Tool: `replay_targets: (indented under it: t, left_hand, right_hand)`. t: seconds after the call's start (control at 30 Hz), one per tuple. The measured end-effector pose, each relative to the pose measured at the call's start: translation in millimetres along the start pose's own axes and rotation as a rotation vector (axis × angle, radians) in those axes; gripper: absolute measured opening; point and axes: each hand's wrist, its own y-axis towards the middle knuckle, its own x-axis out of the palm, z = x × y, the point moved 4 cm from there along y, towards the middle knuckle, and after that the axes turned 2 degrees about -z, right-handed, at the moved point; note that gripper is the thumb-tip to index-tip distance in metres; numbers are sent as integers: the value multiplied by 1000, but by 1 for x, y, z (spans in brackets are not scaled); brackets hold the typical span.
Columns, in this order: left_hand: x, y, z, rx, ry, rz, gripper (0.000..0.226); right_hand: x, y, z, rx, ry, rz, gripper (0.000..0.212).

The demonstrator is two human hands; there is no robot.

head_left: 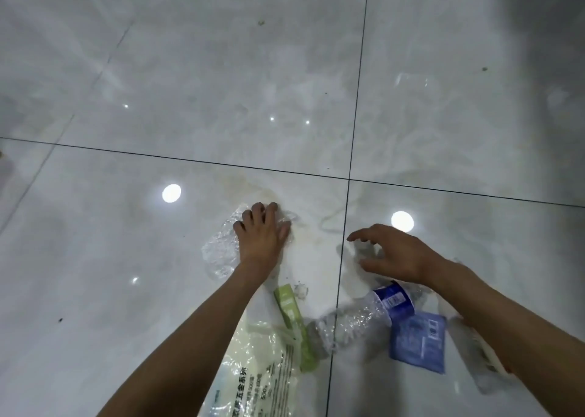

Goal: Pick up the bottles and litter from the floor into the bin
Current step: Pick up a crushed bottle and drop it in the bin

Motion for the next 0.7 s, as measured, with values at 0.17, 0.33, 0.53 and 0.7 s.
replay_targets:
  t: [0.17,0.33,0.53,0.7]
  left_hand:
    - [-8,5,2,-12,-237,10,26]
    - [-32,6,6,23,-456,42,22]
    - [-55,6,2,-160,-842,-26,11]
    - [-66,3,-4,-218,-856,-119,14]
  right_hand:
    - [-1,-20,-11,-26,-39,-21,55]
    - [21,-48,-30,-229,-345,-140,88]
    - [49,-55,-24,-260,-491,-182,100]
    - [61,-54,-13,-260,-520,-203,75]
